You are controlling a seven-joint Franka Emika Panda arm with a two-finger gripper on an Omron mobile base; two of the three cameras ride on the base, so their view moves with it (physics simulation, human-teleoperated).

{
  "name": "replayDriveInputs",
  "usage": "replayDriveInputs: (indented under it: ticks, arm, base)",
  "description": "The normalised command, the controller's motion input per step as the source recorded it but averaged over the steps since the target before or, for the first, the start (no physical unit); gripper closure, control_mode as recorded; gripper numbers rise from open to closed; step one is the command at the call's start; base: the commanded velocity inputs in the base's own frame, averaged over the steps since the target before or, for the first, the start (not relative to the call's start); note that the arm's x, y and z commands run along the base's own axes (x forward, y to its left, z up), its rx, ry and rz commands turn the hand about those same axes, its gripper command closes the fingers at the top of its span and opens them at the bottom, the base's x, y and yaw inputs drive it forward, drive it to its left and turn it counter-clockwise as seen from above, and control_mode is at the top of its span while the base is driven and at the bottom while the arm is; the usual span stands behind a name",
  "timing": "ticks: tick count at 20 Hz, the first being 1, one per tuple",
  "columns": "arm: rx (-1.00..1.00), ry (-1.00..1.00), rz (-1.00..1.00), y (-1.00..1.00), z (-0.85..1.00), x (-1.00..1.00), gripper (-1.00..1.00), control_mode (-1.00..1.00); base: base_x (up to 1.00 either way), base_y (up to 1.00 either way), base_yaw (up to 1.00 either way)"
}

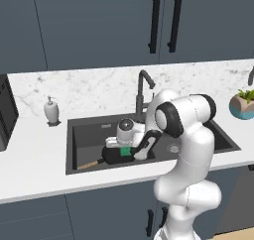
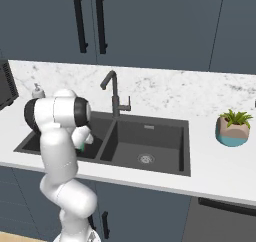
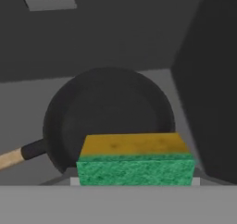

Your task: Pick the pan and sponge and place them into the sink. Then turn on the water.

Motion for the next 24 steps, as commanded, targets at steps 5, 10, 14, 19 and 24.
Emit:
replayDriveInputs:
  ticks: [5, 10, 14, 19, 24]
  arm:
    - [-0.02, -0.03, 0.00, 0.07, -0.51, 0.01, 1.00, -1.00]
    - [-0.03, -0.04, 0.00, 0.06, -0.31, 0.14, 1.00, -1.00]
    - [-0.01, -0.06, 0.00, 0.00, -0.13, 0.23, 1.00, -1.00]
    - [0.00, -0.06, 0.00, 0.00, -0.01, 0.35, 1.00, -1.00]
    - [-0.02, -0.08, 0.00, 0.05, -0.01, 0.21, -1.00, -1.00]
  base:
    - [0.00, 0.00, 0.00]
    - [0.00, 0.00, 0.00]
    - [0.00, 0.00, 0.00]
    - [0.00, 0.00, 0.00]
    - [0.00, 0.00, 0.00]
